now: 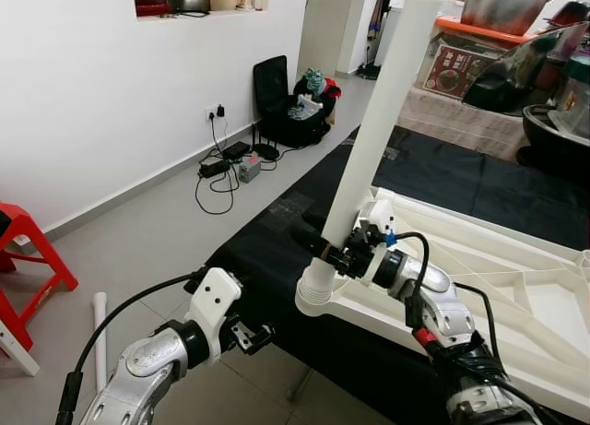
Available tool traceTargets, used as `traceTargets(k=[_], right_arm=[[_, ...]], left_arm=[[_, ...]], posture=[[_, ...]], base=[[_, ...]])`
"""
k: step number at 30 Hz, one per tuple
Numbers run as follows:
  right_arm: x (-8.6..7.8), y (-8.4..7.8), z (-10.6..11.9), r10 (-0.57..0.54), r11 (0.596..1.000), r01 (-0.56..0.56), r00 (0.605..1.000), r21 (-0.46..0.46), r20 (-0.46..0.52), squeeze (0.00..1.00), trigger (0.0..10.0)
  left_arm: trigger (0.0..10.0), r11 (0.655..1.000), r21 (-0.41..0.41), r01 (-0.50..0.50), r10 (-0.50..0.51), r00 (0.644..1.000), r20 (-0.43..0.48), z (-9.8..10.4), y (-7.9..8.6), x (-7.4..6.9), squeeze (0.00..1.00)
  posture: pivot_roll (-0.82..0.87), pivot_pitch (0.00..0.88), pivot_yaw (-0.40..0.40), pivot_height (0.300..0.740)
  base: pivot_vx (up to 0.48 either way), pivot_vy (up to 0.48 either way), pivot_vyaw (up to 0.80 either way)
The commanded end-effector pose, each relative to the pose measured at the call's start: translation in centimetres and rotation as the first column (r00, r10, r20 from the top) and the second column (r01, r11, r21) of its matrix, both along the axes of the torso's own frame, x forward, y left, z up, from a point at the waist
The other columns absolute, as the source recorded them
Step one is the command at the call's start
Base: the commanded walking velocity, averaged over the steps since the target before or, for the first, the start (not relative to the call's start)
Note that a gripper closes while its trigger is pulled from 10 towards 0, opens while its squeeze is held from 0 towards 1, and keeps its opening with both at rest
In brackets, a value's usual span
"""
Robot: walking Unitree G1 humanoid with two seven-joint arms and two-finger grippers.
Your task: Building children table
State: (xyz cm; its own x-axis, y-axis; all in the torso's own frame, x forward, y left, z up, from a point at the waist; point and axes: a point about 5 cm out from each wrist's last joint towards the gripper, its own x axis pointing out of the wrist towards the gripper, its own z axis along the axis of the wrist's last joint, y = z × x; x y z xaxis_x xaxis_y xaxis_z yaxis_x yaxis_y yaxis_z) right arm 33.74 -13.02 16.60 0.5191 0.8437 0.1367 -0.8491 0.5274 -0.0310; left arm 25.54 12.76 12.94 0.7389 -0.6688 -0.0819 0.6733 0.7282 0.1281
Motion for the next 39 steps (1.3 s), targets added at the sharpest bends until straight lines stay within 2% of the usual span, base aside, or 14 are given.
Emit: traceTargets(k=[1, 5, 13, 18, 39], right_arm=[[-0.5, 0.6, -1.5, 0.041, 0.999, -0.042, 0.997, -0.022, -0.06, 0.0, 0.0], [-0.3, 1.0, -1.5, 0.063, 0.998, -0.065, 0.996, -0.026, -0.06, 0.0, 0.0], [0.2, 3.3, -0.7, 0.167, 0.984, -0.169, 0.985, -0.052, -0.054, 0.0, 0.0], [0.3, 4.1, -0.9, 0.206, 0.975, -0.21, 0.977, -0.069, -0.061, 0.0, 0.0], [0.5, 4.3, -1.7, 0.225, 0.967, -0.233, 0.97, -0.099, -0.089, 0.0, 0.0]], left_arm=[[10.0, 1.0, -0.007, 0.016, -0.016, 1.0, 0.001, 0.1, -0.4, -0.1, 0.0], [10.0, 1.0, -0.007, 0.01, -0.01, 1.0, 0.0, 0.1, -0.3, 0.0, 0.0], [10.0, 1.0, -0.014, 0.006, -0.006, 1.0, -0.006, 0.0, -0.4, -0.1, 0.0], [10.0, 1.0, -0.015, -0.008, 0.008, 1.0, -0.005, 0.0, -0.2, -0.3, 0.0], [10.0, 0.999, -0.028, -0.027, 0.027, 1.0, -0.015, -0.4, -0.4, -0.6, 0.0]], posture=[[0.16, 0.0, -0.136, 0.74], [0.16, 0.0, -0.145, 0.74], [0.18, 0.0, -0.159, 0.74], [0.19, 0.0, -0.178, 0.74], [0.2, 0.0, -0.201, 0.74]], base=[[0.0, 0.0, 0.0], [0.0, 0.0, 0.0], [0.0, 0.0, 0.0], [0.0, 0.0, 0.0], [0.0, 0.0, 0.0]])
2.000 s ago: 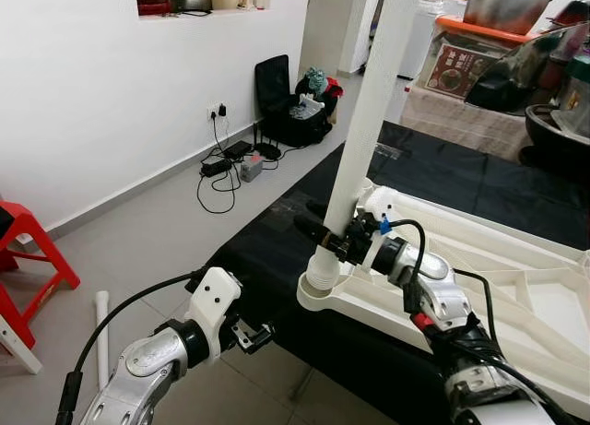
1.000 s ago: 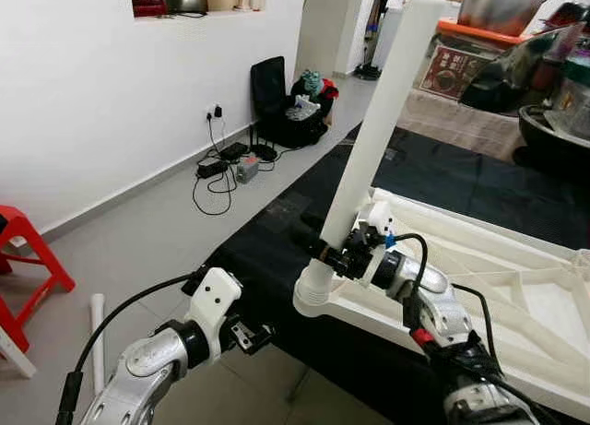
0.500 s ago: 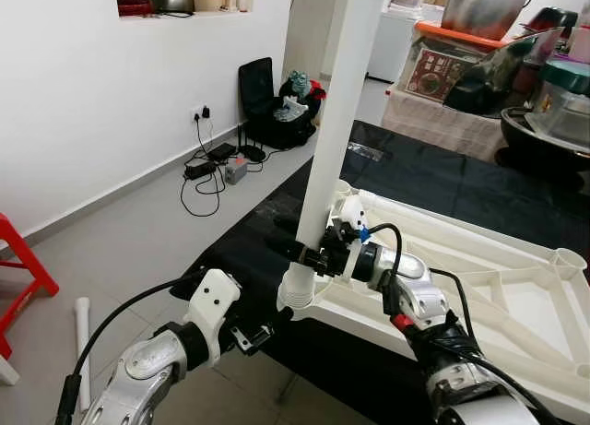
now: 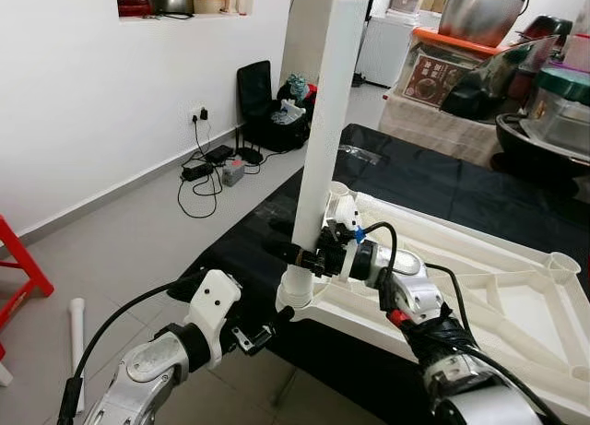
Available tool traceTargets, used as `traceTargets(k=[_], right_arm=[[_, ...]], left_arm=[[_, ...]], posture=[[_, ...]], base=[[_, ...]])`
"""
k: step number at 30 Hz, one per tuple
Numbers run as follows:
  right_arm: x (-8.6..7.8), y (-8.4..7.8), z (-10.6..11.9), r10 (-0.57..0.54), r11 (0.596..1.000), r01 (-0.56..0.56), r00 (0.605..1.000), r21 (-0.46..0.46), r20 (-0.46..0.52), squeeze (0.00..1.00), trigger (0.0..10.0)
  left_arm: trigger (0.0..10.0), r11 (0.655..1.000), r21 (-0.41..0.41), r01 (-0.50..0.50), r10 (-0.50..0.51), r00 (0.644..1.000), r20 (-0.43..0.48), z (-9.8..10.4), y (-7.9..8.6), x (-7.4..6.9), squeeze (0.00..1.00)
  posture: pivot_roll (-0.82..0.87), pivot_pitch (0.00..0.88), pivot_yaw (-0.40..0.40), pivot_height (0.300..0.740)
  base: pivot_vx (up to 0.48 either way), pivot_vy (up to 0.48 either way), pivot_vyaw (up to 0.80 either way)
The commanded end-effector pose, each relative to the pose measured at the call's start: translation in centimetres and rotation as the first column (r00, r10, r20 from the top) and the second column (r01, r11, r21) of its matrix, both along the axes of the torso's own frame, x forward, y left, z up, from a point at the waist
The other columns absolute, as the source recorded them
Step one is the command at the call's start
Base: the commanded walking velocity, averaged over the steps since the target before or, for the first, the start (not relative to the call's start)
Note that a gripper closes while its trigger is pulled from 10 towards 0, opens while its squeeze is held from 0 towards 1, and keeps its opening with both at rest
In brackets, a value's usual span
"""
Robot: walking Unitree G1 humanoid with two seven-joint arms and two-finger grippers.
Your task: Building children table
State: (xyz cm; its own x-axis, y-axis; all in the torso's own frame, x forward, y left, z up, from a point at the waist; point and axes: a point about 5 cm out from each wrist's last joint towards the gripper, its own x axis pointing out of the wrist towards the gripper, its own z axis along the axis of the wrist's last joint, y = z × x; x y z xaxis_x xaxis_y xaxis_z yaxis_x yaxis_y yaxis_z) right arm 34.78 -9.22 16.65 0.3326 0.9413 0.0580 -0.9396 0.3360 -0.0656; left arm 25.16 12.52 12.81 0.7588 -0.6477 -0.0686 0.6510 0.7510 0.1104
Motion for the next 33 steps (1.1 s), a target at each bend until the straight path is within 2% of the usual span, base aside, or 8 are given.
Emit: traceTargets(k=[1, 9, 19, 24, 26, 29, 31, 33], right_arm=[[-0.5, 0.5, -1.9, 0.018, 0.999, -0.02, 0.997, -0.028, -0.076, 0.0, 0.0], [-0.9, -0.3, -3.7, -0.072, 0.997, 0.073, 0.988, 0.005, -0.14, 0.0, 0.0], [-1.0, -0.4, -4.0, -0.083, 0.996, 0.085, 0.986, 0.012, -0.144, 0.0, 0.0], [-1.5, -3.6, -6.7, -0.44, 0.898, 0.433, 0.884, -0.078, -0.16, 0.0, 0.0], [-1.5, -3.6, -6.7, -0.44, 0.898, 0.433, 0.884, -0.078, -0.16, 0.0, 0.0], [-1.5, -4.0, -7.1, -0.52, 0.854, 0.508, 0.838, -0.108, -0.169, 0.0, 0.0], [-1.5, -4.5, -7.5, -0.613, 0.79, 0.596, 0.769, -0.145, -0.18, 0.0, 0.0], [-1.5, -4.5, -7.5, -0.63, 0.777, 0.612, 0.756, -0.148, -0.178, 0.0, 0.0]], left_arm=[[10.0, 1.0, -0.007, 0.003, -0.003, 1.0, -0.014, -0.2, -0.2, -0.3, 0.0], [10.0, 1.0, -0.009, 0.004, -0.004, 1.0, -0.017, -0.3, -0.2, -0.1, 0.0], [10.0, 1.0, -0.008, 0.003, -0.003, 1.0, -0.017, -0.3, -0.2, -0.1, 0.0], [10.0, 1.0, -0.011, 0.013, -0.013, 1.0, -0.013, -0.2, -0.4, 0.4, 0.0], [10.0, 1.0, -0.011, 0.013, -0.013, 1.0, -0.013, -0.2, -0.4, 0.4, 0.0], [10.0, 1.0, -0.011, 0.011, -0.011, 1.0, -0.013, -0.2, -0.4, 0.4, 0.0], [10.0, 1.0, -0.011, 0.009, -0.009, 1.0, -0.013, -0.3, -0.4, 0.4, 0.0], [10.0, 1.0, -0.01, 0.009, -0.009, 1.0, -0.013, -0.3, -0.4, 0.4, 0.0]], posture=[[0.2, 0.0, -0.201, 0.74], [0.18, 0.0, -0.187, 0.74], [0.18, 0.0, -0.183, 0.74], [0.14, 0.0, -0.161, 0.74], [0.14, 0.0, -0.161, 0.74], [0.14, 0.0, -0.159, 0.74], [0.13, 0.0, -0.154, 0.74], [0.13, 0.0, -0.153, 0.74]], base=[[0.0, 0.0, 0.0], [0.0, 0.0, 0.0], [0.0, 0.0, 0.0], [0.0, 0.0, 0.0], [0.0, 0.0, 0.0], [0.0, 0.0, 0.0], [0.0, 0.0, 0.0], [0.0, 0.0, 0.0]])
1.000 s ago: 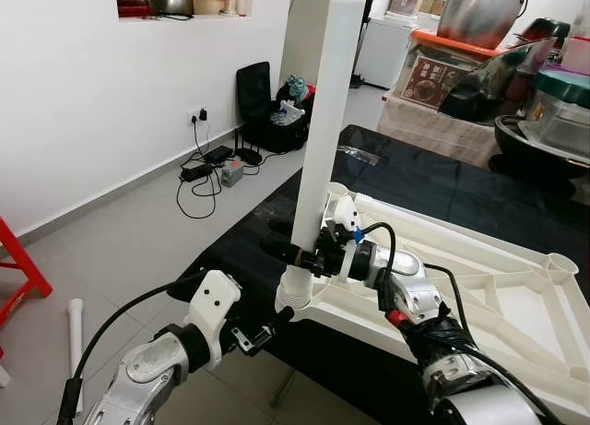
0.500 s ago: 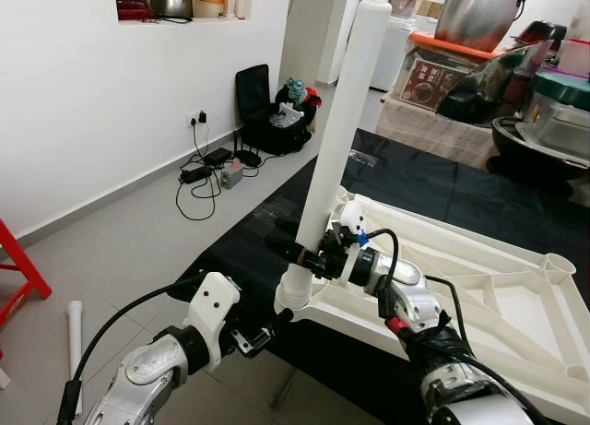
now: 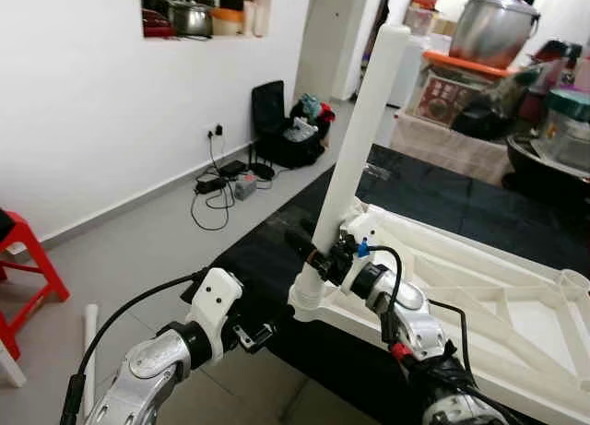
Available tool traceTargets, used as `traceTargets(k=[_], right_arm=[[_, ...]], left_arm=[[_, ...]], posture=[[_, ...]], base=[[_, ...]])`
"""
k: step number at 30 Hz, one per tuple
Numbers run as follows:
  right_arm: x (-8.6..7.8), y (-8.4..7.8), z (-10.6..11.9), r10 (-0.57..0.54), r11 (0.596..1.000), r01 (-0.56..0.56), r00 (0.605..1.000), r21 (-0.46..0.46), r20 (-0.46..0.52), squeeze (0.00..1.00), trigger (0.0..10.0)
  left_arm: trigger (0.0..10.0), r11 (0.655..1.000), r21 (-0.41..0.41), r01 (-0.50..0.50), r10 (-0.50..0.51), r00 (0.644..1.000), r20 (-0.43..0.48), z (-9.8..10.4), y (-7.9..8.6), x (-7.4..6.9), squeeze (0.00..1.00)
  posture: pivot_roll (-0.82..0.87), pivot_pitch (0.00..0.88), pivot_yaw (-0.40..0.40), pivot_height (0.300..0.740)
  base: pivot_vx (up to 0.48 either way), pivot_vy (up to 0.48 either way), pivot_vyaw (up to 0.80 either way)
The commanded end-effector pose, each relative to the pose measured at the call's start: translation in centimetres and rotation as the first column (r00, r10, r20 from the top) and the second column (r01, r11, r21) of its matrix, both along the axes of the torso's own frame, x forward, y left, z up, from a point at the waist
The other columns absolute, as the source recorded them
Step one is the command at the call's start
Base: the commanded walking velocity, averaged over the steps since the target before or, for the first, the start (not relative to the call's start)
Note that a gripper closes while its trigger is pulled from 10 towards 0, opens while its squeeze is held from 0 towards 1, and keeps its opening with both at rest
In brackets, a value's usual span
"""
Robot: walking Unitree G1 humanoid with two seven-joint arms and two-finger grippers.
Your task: Building children table
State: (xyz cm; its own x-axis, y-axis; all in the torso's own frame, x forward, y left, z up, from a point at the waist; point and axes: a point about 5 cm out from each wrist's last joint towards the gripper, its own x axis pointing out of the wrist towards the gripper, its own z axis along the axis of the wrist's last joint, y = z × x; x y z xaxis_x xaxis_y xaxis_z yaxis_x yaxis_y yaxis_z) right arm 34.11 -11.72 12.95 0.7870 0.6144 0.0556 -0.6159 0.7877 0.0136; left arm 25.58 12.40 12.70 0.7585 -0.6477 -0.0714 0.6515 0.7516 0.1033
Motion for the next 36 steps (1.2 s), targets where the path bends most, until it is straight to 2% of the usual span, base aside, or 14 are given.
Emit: traceTargets(k=[1, 6, 10, 11, 12, 14, 16, 19, 22, 24, 26, 28, 32, 36], right_arm=[[-0.9, -2.1, -3.8, -0.129, 0.989, 0.114, 0.975, -0.092, -0.179, 0.0, 0.0], [-1.1, -2.0, -4.0, -0.163, 0.983, 0.144, 0.969, -0.116, -0.187, 0.0, 0.0], [-1.5, -2.1, -5.4, -0.283, 0.958, 0.25, 0.907, -0.141, -0.313, 0.0, 0.0], [-1.5, -2.1, -5.4, -0.283, 0.958, 0.25, 0.907, -0.141, -0.313, 0.0, 0.0], [-1.5, -2.4, -5.8, -0.348, 0.937, 0.309, 0.875, -0.164, -0.336, 0.0, 0.0], [-1.5, -2.5, -5.9, -0.372, 0.928, 0.332, 0.862, -0.172, -0.345, 0.0, 0.0], [-1.5, -3.0, -6.1, -0.442, 0.897, 0.402, 0.82, -0.184, -0.365, 0.0, 0.0], [-1.6, -3.0, -6.3, -0.467, 0.884, 0.433, 0.796, -0.176, -0.385, 0.0, 0.0], [-1.8, -3.2, -6.6, -0.54, 0.836, 0.522, 0.727, -0.17, -0.424, 0.0, 0.0], [-1.9, -3.2, -6.5, -0.55, 0.829, 0.533, 0.718, -0.172, -0.427, 0.0, 0.0], [-1.9, -3.3, -6.4, -0.584, 0.805, 0.565, 0.701, -0.181, -0.41, 0.0, 0.0], [-1.9, -3.3, -6.4, -0.584, 0.805, 0.565, 0.701, -0.181, -0.41, 0.0, 0.0], [-2.2, -3.8, -6.5, -0.635, 0.764, 0.613, 0.662, -0.2, -0.399, 0.0, 0.0], [-2.2, -3.7, -6.5, -0.637, 0.762, 0.616, 0.659, -0.199, -0.4, 0.0, 0.0]], left_arm=[[10.0, 1.0, -0.007, 0.009, -0.009, 1.0, -0.006, -0.2, -0.3, -0.1, 0.0], [10.0, 1.0, -0.007, 0.009, -0.009, 1.0, -0.006, -0.2, -0.3, 0.0, 0.0], [10.0, 1.0, -0.011, 0.008, -0.008, 1.0, -0.008, -0.3, -0.4, 0.1, 0.0], [10.0, 1.0, -0.011, 0.008, -0.008, 1.0, -0.008, -0.3, -0.4, 0.1, 0.0], [10.0, 1.0, -0.013, 0.004, -0.004, 1.0, -0.009, -0.3, -0.4, 0.1, 0.0], [10.0, 1.0, -0.014, 0.003, -0.003, 1.0, -0.01, -0.4, -0.4, 0.1, 0.0], [10.0, 1.0, -0.015, 0.001, -0.002, 1.0, -0.011, -0.4, -0.4, 0.0, 0.0], [10.0, 1.0, -0.016, 0.001, -0.001, 1.0, -0.012, -0.5, -0.5, 0.0, 0.0], [10.0, 1.0, -0.015, -0.002, 0.002, 1.0, -0.012, -0.5, -0.5, 0.0, 0.0], [10.0, 1.0, -0.015, -0.002, 0.002, 1.0, -0.012, -0.5, -0.5, 0.0, 0.0], [10.0, 1.0, -0.014, -0.006, 0.005, 1.0, -0.012, -0.5, -0.5, 0.0, 0.0], [10.0, 1.0, -0.014, -0.006, 0.005, 1.0, -0.012, -0.5, -0.5, 0.0, 0.0], [10.0, 1.0, -0.011, -0.009, 0.009, 1.0, -0.011, -0.6, -0.4, 0.0, 0.0], [10.0, 1.0, -0.01, -0.01, 0.01, 1.0, -0.011, -0.6, -0.4, 0.1, 0.0]], posture=[[0.13, 0.0, -0.153, 0.74], [0.12, 0.0, -0.153, 0.74], [0.12, 0.0, -0.158, 0.74], [0.12, 0.0, -0.158, 0.74], [0.12, 0.0, -0.159, 0.74], [0.12, 0.0, -0.159, 0.74], [0.12, 0.0, -0.161, 0.74], [0.12, 0.0, -0.162, 0.74], [0.12, 0.0, -0.162, 0.74], [0.12, 0.0, -0.162, 0.74], [0.12, 0.0, -0.162, 0.74], [0.12, 0.0, -0.162, 0.74], [0.12, 0.0, -0.16, 0.74], [0.12, 0.0, -0.159, 0.74]], base=[[0.0, 0.0, 0.0], [0.0, 0.0, 0.0], [0.0, 0.0, 0.0], [0.0, 0.0, 0.0], [0.0, 0.0, 0.0], [0.0, 0.0, 0.0], [0.0, 0.0, 0.0], [0.0, 0.0, 0.0], [0.0, 0.0, 0.0], [0.0, 0.0, 0.0], [0.0, 0.0, 0.0], [0.0, 0.0, 0.0], [0.0, 0.0, 0.0], [0.0, 0.0, 0.0]])
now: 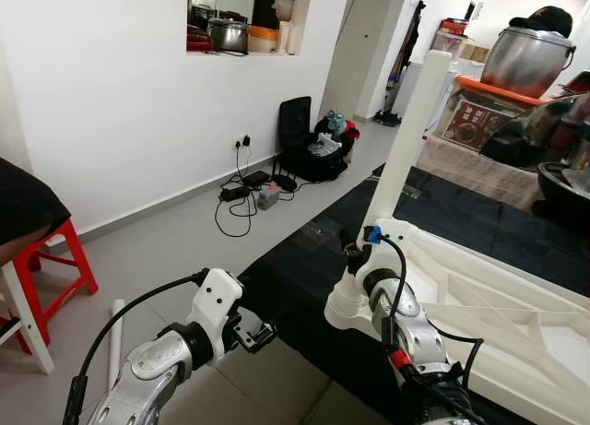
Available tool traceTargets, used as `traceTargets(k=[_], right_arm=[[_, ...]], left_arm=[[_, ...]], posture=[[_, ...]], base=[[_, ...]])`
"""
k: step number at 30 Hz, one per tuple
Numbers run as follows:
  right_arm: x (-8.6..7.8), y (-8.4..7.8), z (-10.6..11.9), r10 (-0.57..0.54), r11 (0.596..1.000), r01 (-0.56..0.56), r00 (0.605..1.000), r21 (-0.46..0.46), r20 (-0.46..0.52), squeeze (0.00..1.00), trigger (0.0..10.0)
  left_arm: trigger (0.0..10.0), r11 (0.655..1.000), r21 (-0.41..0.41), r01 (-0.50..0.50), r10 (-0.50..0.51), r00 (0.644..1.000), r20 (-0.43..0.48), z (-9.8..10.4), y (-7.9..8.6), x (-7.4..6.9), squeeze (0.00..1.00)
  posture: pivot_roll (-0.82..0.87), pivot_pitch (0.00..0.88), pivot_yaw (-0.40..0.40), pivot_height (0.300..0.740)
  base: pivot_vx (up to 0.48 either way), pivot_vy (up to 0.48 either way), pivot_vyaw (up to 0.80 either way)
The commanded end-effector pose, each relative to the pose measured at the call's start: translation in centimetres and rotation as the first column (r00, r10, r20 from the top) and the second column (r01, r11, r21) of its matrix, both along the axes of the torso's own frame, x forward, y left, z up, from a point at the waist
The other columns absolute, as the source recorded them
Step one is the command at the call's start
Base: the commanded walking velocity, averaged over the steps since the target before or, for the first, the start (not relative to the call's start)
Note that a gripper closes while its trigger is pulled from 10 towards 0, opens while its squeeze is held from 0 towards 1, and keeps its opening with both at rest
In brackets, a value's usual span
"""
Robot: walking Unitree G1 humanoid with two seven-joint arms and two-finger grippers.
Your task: Building children table
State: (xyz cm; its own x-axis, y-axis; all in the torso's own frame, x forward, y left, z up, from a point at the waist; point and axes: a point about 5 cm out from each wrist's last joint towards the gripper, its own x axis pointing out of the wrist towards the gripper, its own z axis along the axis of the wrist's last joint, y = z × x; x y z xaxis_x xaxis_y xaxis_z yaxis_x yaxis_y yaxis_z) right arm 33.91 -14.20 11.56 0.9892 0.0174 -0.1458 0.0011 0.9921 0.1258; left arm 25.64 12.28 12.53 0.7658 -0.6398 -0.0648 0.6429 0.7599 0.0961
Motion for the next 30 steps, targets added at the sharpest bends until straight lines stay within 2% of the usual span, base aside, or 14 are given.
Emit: traceTargets(k=[1, 3, 5, 7, 9, 10, 11, 12, 13, 14, 15, 17, 21, 30], right_arm=[[-2.1, -1.2, -5.0, -0.055, 0.998, 0.055, 0.968, -0.008, -0.244, 0.0, 0.0], [-2.1, -0.9, -4.9, -0.036, 0.999, 0.039, 0.972, 0.011, -0.231, 0.0, 0.0], [-1.8, 0.4, -3.7, 0.088, 0.995, -0.08, 0.986, 0.062, -0.138, 0.0, 0.0], [-1.8, 0.4, -3.7, 0.088, 0.995, -0.08, 0.986, 0.062, -0.138, 0.0, 0.0], [-1.7, 1.1, -3.0, 0.169, 0.984, -0.163, 0.982, 0.072, -0.081, 0.0, 0.0], [-1.8, 1.9, -2.1, 0.267, 0.962, -0.265, 0.963, 0.061, -0.021, 0.0, 0.0], [-1.8, 1.9, -2.1, 0.267, 0.962, -0.265, 0.963, 0.061, -0.021, 0.0, 0.0], [-2.1, 3.0, -1.3, 0.385, 0.922, -0.386, 0.922, 0.035, 0.039, 0.0, 0.0], [-2.1, 3.0, -1.3, 0.385, 0.922, -0.386, 0.922, 0.035, 0.039, 0.0, 0.0], [-2.6, 4.0, -0.6, 0.484, 0.873, -0.487, 0.871, 0.021, 0.085, 0.0, 0.0], [-2.6, 4.0, -0.6, 0.484, 0.873, -0.487, 0.871, 0.021, 0.085, 0.0, 0.0], [-3.3, 5.2, 0.5, 0.645, 0.76, -0.649, 0.751, -0.02, 0.138, 0.0, 0.0], [-3.1, 5.2, 1.3, 0.762, 0.648, -0.754, 0.635, -0.108, 0.129, 0.0, 0.0], [-2.6, 5.3, 1.4, 0.829, 0.557, -0.811, 0.557, -0.181, 0.056, 0.0, 0.0]], left_arm=[[10.0, 1.0, 0.0, 0.001, -0.001, 1.0, -0.012, -0.4, -0.2, 0.0, 0.0], [10.0, 1.0, 0.0, 0.001, -0.001, 1.0, -0.012, -0.4, -0.3, 0.0, 0.0], [10.0, 1.0, 0.001, 0.002, -0.002, 1.0, -0.011, -0.4, -0.3, 0.1, 0.0], [10.0, 1.0, 0.001, 0.002, -0.002, 1.0, -0.011, -0.4, -0.3, 0.1, 0.0], [10.0, 1.0, 0.002, 0.002, -0.002, 1.0, -0.01, -0.4, -0.3, 0.1, 0.0], [10.0, 1.0, 0.003, 0.002, -0.002, 1.0, -0.01, -0.4, -0.2, 0.1, 0.0], [10.0, 1.0, 0.003, 0.002, -0.002, 1.0, -0.01, -0.4, -0.2, 0.1, 0.0], [10.0, 1.0, 0.004, 0.002, -0.002, 1.0, -0.009, -0.4, -0.2, 0.1, 0.0], [10.0, 1.0, 0.004, 0.002, -0.002, 1.0, -0.009, -0.4, -0.2, 0.1, 0.0], [10.0, 1.0, 0.004, 0.002, -0.002, 1.0, -0.008, -0.4, -0.2, 0.1, 0.0], [10.0, 1.0, 0.004, 0.002, -0.002, 1.0, -0.008, -0.4, -0.2, 0.1, 0.0], [10.0, 1.0, 0.001, 0.0, 0.0, 1.0, -0.007, -0.4, -0.3, 0.2, 0.0], [10.0, 1.0, 0.002, -0.005, 0.005, 1.0, -0.007, -0.4, -0.2, 0.2, 0.0], [10.0, 1.0, -0.002, -0.011, 0.011, 1.0, -0.006, -0.5, -0.3, 0.1, 0.0]], posture=[[0.12, 0.0, -0.158, 0.74], [0.12, 0.0, -0.157, 0.74], [0.12, 0.0, -0.156, 0.74], [0.12, 0.0, -0.156, 0.74], [0.12, 0.0, -0.156, 0.74], [0.12, 0.0, -0.156, 0.74], [0.12, 0.0, -0.156, 0.74], [0.12, 0.0, -0.157, 0.74], [0.12, 0.0, -0.157, 0.74], [0.12, 0.0, -0.159, 0.74], [0.12, 0.0, -0.159, 0.74], [0.13, 0.0, -0.164, 0.74], [0.14, 0.0, -0.178, 0.74], [0.14, 0.0, -0.186, 0.74]], base=[[0.0, 0.0, 0.0], [0.0, 0.0, 0.0], [0.0, 0.0, 0.0], [0.0, 0.0, 0.0], [0.0, 0.0, 0.0], [0.0, 0.0, 0.0], [0.0, 0.0, 0.0], [0.0, 0.0, 0.0], [0.0, 0.0, 0.0], [0.0, 0.0, 0.0], [0.0, 0.0, 0.0], [0.0, 0.0, 0.0], [0.0, 0.0, 0.0], [0.0, 0.0, 0.0]])
